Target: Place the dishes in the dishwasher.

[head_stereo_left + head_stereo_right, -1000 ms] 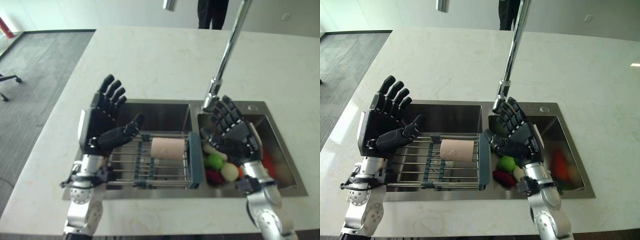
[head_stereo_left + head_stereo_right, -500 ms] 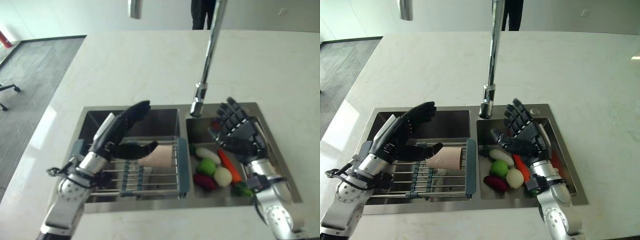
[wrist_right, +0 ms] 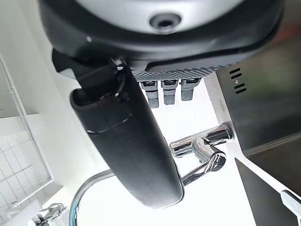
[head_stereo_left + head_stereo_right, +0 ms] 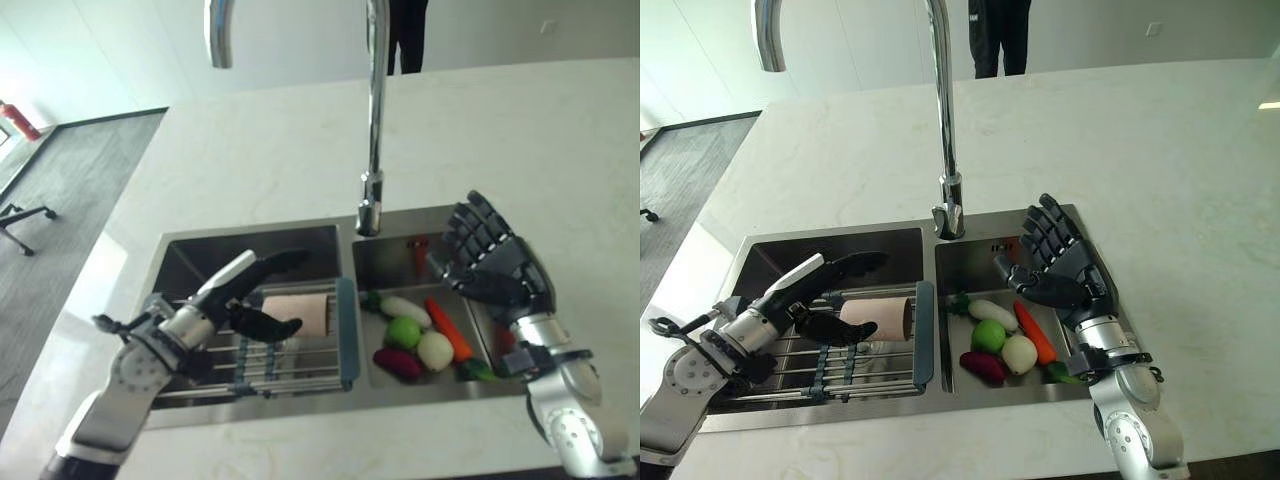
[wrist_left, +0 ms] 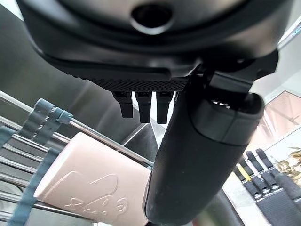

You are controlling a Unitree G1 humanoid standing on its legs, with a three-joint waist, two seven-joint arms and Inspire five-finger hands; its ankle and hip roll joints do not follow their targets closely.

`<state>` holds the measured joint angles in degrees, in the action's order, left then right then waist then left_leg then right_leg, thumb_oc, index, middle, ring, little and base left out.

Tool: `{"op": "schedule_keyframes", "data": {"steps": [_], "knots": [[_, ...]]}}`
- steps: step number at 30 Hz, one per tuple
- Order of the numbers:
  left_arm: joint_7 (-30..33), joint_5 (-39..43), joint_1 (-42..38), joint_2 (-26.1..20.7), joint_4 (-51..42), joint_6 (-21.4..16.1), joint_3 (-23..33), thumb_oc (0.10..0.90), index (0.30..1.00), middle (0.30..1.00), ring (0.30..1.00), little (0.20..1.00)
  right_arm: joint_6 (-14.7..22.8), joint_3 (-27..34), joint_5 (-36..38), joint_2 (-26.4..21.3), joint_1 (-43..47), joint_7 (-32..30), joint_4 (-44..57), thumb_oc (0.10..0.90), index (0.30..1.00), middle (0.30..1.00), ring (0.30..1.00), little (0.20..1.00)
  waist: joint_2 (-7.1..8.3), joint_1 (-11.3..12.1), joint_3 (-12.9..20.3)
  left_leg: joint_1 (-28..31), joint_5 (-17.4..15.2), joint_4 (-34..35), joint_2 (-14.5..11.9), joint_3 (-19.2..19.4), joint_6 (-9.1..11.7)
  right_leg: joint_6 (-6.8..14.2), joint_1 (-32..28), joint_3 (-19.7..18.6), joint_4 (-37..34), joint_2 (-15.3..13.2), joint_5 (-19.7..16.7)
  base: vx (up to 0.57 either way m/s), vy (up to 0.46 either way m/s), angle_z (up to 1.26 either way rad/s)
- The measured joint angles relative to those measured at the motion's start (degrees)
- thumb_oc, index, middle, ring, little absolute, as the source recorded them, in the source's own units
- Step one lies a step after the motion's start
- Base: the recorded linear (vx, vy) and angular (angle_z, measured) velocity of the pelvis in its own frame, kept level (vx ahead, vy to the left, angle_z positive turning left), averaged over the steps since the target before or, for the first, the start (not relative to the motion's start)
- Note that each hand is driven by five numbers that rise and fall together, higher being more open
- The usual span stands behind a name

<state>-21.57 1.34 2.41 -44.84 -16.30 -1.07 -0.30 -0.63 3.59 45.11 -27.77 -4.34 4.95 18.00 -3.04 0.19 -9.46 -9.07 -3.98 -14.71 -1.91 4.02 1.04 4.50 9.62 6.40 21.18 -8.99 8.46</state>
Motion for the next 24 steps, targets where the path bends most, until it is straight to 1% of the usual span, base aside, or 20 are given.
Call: {"op": "schedule_keyframes", "data": {"steps": [5,7,8,9,14,16,18,20,21,24], "knots": [[-1.6,0.0,0.0,0.0,0.0,1.1,-0.2,0.800,0.900,0.900,0.900,0.900,-0.1,0.0,-0.1,-0.3,0.0,0.0,0.0,0.800,0.900,0.900,0.900,0.900,0.18,0.0,0.6,-0.1,0.1,0.0,0.0,-0.4,0.2,-0.2,0.0,0.4,0.3,0.0,0.1,-0.04,-0.001,0.04],[-1.9,-0.1,-0.2,0.0,0.0,1.5,-0.5,0.800,0.900,0.900,0.900,0.900,-0.1,0.0,-0.1,-0.3,0.0,0.0,0.0,0.800,0.900,0.900,0.900,0.900,0.27,-0.1,1.2,-0.1,0.1,0.0,0.0,-0.4,0.2,-0.2,0.0,0.4,0.3,0.0,0.1,-0.03,-0.011,0.01],[-3.0,-0.7,-0.2,0.0,0.0,2.2,-0.8,0.800,0.900,0.900,0.900,0.900,-0.1,0.0,-0.1,-0.3,0.0,0.0,0.0,0.800,0.900,0.900,0.900,0.900,0.39,-0.1,1.8,-0.1,0.1,0.0,-0.1,-0.4,0.2,-0.2,0.0,0.4,0.2,0.0,0.1,-0.03,-0.008,0.00],[-3.4,-2.1,-0.5,0.0,0.1,2.7,-1.6,0.800,0.900,0.900,0.900,0.900,-0.1,0.0,-0.1,-0.3,-0.1,0.0,0.0,0.800,0.900,0.900,0.900,0.900,0.41,-0.2,1.9,-0.1,0.2,0.0,-0.1,-0.4,0.2,-0.2,0.0,0.4,0.2,0.0,0.1,-0.05,-0.011,0.00],[-5.5,-2.3,-0.6,0.0,0.2,3.8,-3.9,0.800,0.900,0.900,0.900,0.900,-0.1,0.0,-0.8,-0.3,-0.1,-0.1,-0.5,0.800,0.900,0.900,0.900,0.900,0.41,-0.2,2.0,-0.1,0.2,-0.1,-0.1,-0.3,0.1,-0.2,0.0,0.4,0.2,0.0,0.1,-0.01,-0.001,0.00],[-5.6,-2.3,-0.8,0.0,0.2,4.0,-4.3,0.800,0.900,0.900,0.900,0.900,-0.1,0.0,-1.3,-0.3,-0.1,-0.2,-0.5,0.800,0.900,0.900,0.900,0.900,0.46,-0.3,2.0,-0.1,0.2,-0.1,-0.1,-0.3,0.1,-0.3,0.0,0.3,0.2,0.1,0.1,-0.02,-0.003,-0.01],[-6.1,-3.1,-1.8,0.0,0.8,6.0,-5.3,0.800,0.900,0.900,0.900,0.900,-0.1,0.0,-1.9,-0.3,-0.1,-0.3,-0.5,0.800,0.900,0.900,0.900,0.900,0.72,-0.6,2.3,-0.1,0.2,-0.1,-0.2,-0.2,0.1,-0.3,0.0,0.3,0.2,0.1,0.1,-0.04,-0.002,-0.02],[-5.9,-4.9,-2.8,0.0,2.4,6.0,-6.3,0.800,0.900,0.900,0.900,0.900,-0.1,0.0,-2.1,-0.3,-0.1,-0.3,-0.6,0.800,0.900,0.900,0.900,0.900,0.98,-0.9,2.6,-0.1,0.2,-0.1,-0.2,-0.2,0.1,-0.3,0.0,0.3,0.1,0.2,0.1,0.00,0.000,0.00],[-5.7,-5.1,-2.9,0.0,3.1,6.2,-6.4,0.800,0.900,0.900,0.900,0.900,-0.1,-0.1,-2.1,-0.3,-0.1,-0.3,-0.6,0.800,0.900,0.900,0.900,0.900,1.16,-1.5,2.7,0.0,0.2,-0.1,-0.2,-0.2,0.1,-0.3,0.0,0.3,0.0,0.2,0.1,-0.01,-0.002,-0.05],[-4.8,-7.6,-3.4,0.1,5.3,6.3,-7.3,0.800,0.900,0.900,0.900,0.900,-0.1,-0.2,-2.2,-0.3,-0.1,-0.4,-0.7,0.800,0.900,0.900,0.900,0.900,1.23,-1.8,2.7,0.1,0.2,-0.2,-0.7,0.4,0.1,-0.5,-0.1,0.0,-0.2,0.6,-0.2,0.00,0.001,-0.09]]}}
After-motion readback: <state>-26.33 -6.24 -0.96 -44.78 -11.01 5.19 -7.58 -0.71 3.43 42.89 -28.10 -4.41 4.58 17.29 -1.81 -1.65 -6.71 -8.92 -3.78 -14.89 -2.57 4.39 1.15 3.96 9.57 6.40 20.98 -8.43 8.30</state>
